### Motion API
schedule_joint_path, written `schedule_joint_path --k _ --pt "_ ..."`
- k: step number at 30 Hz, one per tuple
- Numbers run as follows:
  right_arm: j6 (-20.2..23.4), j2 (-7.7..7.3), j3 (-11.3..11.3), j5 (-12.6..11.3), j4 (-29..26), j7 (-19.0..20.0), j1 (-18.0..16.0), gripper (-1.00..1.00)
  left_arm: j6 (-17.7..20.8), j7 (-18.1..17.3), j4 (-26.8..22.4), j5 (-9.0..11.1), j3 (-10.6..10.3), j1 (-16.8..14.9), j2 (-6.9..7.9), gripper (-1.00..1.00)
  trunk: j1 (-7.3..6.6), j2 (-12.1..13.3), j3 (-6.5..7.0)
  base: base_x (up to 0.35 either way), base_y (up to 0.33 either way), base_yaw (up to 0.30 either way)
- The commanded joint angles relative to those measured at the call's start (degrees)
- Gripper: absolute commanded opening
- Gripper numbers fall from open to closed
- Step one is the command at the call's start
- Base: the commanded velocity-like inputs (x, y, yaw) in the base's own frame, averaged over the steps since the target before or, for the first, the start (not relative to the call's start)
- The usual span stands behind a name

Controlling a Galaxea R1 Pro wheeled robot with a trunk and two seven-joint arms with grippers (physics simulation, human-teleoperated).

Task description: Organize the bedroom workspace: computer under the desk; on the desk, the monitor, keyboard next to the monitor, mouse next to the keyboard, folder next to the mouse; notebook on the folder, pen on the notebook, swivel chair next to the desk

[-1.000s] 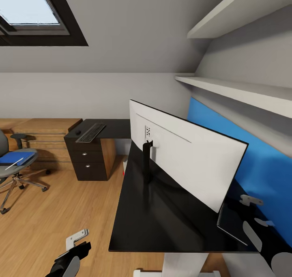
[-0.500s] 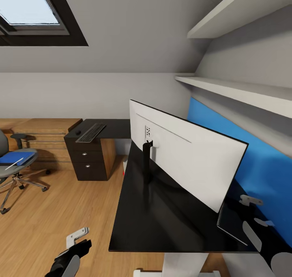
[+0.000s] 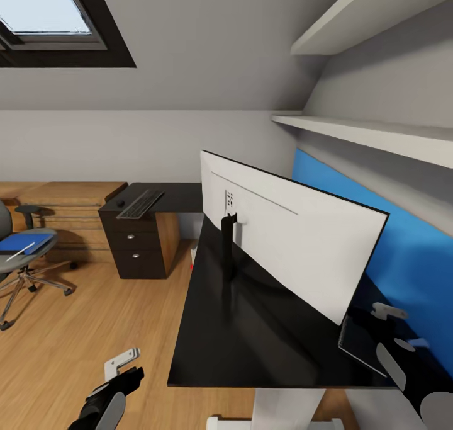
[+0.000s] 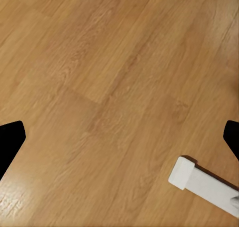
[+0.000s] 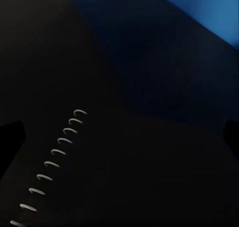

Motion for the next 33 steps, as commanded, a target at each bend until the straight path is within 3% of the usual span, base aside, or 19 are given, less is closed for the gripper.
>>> schedule_joint_path --k 1,17,33 --pt "-0.19 -0.02 0.14 -0.46 0.01 -0.07 -0.03 1.00 0.10 0.53 -0.10 0.46 -0.20 -0.04 0.03 1.00 0.22 -0.45 -0.24 0.000 0.000 0.000" --pt "0.23 -0.03 0.14 -0.46 -0.03 -0.07 -0.03 1.00 0.10 0.55 -0.05 0.46 -0.18 -0.04 -0.12 1.00 3.74 -6.87 -3.12 0.000 0.000 0.000" --pt "4.31 -0.01 0.14 -0.45 -0.06 -0.10 -0.03 1.00 0.11 0.58 0.22 0.51 -0.18 -0.04 -0.12 1.00 3.74 -6.87 -3.12 0.000 0.000 0.000"
